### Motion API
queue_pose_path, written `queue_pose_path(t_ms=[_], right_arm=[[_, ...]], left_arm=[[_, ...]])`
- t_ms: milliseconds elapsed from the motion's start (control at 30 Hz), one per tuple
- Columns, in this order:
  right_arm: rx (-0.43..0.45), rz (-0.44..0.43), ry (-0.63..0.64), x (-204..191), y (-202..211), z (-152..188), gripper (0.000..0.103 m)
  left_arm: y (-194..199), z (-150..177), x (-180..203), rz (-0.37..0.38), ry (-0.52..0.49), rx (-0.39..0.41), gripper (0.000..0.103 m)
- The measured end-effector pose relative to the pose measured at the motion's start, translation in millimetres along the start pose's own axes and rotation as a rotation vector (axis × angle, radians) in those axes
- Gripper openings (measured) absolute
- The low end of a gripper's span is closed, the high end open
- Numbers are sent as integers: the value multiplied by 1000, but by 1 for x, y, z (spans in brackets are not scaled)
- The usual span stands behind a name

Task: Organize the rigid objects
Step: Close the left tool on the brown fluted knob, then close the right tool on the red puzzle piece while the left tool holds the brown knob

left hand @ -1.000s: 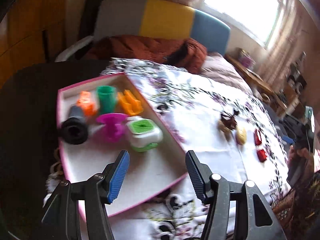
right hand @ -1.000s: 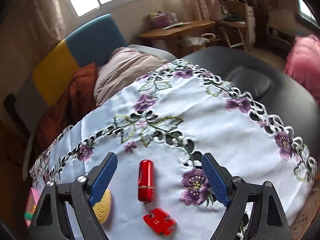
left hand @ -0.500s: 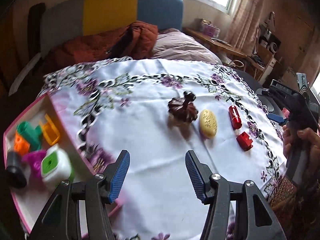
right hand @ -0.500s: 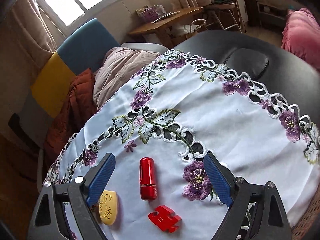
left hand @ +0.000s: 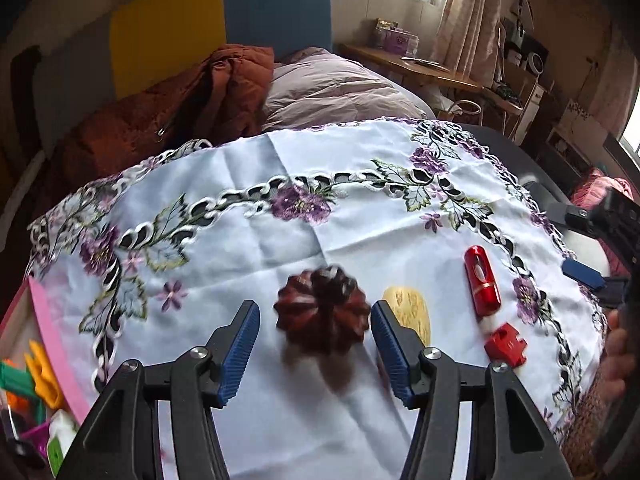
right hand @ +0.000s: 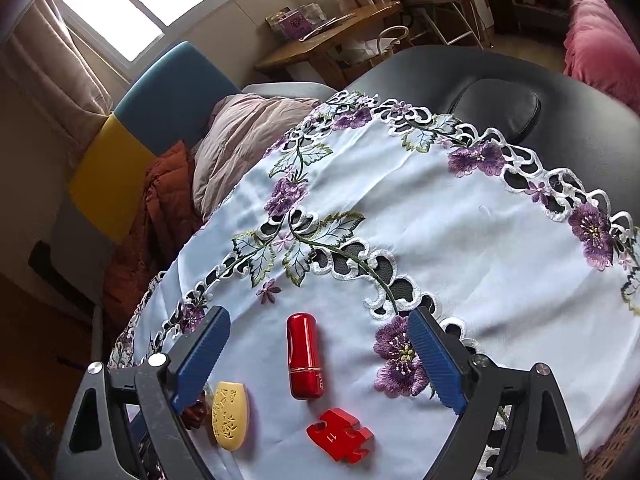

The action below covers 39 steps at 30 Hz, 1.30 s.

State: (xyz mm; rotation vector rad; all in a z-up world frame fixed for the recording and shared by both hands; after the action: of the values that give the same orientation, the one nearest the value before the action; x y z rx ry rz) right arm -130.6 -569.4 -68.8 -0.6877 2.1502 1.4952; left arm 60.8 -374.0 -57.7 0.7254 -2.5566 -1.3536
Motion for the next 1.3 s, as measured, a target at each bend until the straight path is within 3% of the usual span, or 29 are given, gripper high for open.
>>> queue_pose_path(t_ms=[100, 133, 167, 233, 467, 800, 1200, 1300], right_arm=[[16, 4, -31, 6, 2, -4, 91], [15, 5, -40, 8, 2, -6, 91], [8, 7, -48, 10, 0, -6, 91], [-13, 11, -56, 11, -4, -6, 91], [-70, 47, -5, 6, -18, 1, 91], [-218, 105, 122, -5, -44, 24, 91], [-314, 174, 170, -2, -58, 40, 91], [-333, 202, 231, -9, -60, 50, 91]], left_arm=[[-16, -12, -3, -3, 3, -8, 57], [-22, -15, -4, 12, 5, -11, 40], [-26, -16, -6, 36, 8, -11, 30], [-28, -15, -8, 53, 19, -5, 24], [-9, 9, -15, 95, 57, 25, 23], [29, 58, -17, 120, 128, 23, 23], [81, 94, -4, 136, 126, 72, 23], [93, 99, -5, 134, 125, 84, 23]])
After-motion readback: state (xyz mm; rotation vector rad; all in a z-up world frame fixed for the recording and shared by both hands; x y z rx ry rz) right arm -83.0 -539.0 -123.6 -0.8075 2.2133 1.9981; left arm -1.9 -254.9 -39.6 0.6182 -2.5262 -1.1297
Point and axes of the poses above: each gripper's, at about its wrist camera, not at the fingertips, and y roughly against the way its jaws point, x to its right, z to its underside, the point moved 2 cm from there along -y, roughly the way its jaws point, and after that the axes turned 14 degrees about -y, right-handed, at the moved point
